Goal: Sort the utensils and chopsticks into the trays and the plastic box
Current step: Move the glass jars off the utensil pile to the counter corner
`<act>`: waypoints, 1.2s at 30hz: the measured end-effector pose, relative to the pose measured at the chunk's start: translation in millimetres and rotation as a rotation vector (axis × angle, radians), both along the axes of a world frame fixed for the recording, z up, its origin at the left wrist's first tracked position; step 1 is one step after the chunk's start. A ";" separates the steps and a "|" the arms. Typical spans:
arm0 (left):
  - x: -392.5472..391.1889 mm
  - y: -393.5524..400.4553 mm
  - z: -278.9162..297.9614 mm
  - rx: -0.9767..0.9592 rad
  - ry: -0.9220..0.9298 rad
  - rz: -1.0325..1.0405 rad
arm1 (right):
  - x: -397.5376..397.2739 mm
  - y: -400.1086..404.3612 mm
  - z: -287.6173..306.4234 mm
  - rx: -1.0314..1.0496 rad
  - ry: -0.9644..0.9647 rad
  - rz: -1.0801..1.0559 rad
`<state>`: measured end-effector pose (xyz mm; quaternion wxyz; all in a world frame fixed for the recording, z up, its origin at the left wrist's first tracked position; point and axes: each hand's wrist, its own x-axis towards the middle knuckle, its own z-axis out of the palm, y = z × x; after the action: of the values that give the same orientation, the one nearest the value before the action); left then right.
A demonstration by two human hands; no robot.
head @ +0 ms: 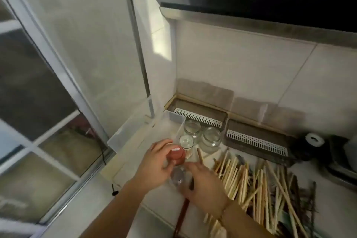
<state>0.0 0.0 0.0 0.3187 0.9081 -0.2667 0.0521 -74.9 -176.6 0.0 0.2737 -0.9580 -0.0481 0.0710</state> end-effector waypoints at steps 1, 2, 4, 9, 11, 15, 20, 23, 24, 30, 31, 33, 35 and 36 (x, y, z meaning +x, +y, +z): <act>0.8 2.3 0.1 -0.019 0.013 -0.003 | 3.1 5.7 -0.8 -0.045 0.006 -0.021; 1.9 4.1 1.7 -0.040 0.015 -0.006 | 7.4 11.4 -4.9 -0.098 -0.010 -0.022; 2.7 8.5 4.0 -0.046 -0.020 -0.014 | 11.4 22.7 -13.8 -0.170 -0.014 -0.011; 2.2 18.6 -1.1 -0.101 -0.150 -0.144 | 20.0 27.1 -26.4 -0.273 -0.072 0.011; -0.6 20.9 -8.0 -0.151 -0.222 -0.214 | 18.4 22.9 -23.2 -0.296 -0.102 0.037; -1.2 16.1 -15.7 -0.259 -0.325 -0.273 | 14.3 6.5 1.8 -0.286 -0.165 0.027; -2.1 -14.4 -14.6 -0.348 -0.249 -0.316 | 14.1 -14.4 48.7 -0.270 -0.398 -0.047; -10.2 -45.1 -16.5 -0.435 -0.096 -0.366 | 9.9 -28.5 62.4 -0.262 -0.490 -0.078; -13.4 -55.8 -18.9 -0.460 -0.027 -0.387 | 6.7 -34.3 63.1 -0.266 -0.496 -0.089; -41.7 -117.9 -40.0 -0.364 0.169 -0.327 | -32.7 -76.1 42.8 -0.317 -0.396 -0.308; -50.4 -124.1 -46.3 -0.255 0.174 -0.327 | -43.9 -84.3 36.3 -0.331 -0.370 -0.336; -68.2 -127.6 -61.7 -0.014 0.078 -0.300 | -69.5 -100.9 23.4 -0.335 -0.347 -0.404; -84.1 -119.7 -75.8 0.170 0.044 -0.261 | -94.0 -114.0 13.7 -0.326 -0.335 -0.482; -89.7 -113.9 -84.5 0.222 0.043 -0.239 | -103.9 -118.8 10.1 -0.323 -0.321 -0.521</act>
<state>-89.7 -113.9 -84.5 0.2258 0.9004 -0.3701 -0.0353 -178.9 -295.4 10.1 0.1164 -0.9680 0.1674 -0.1463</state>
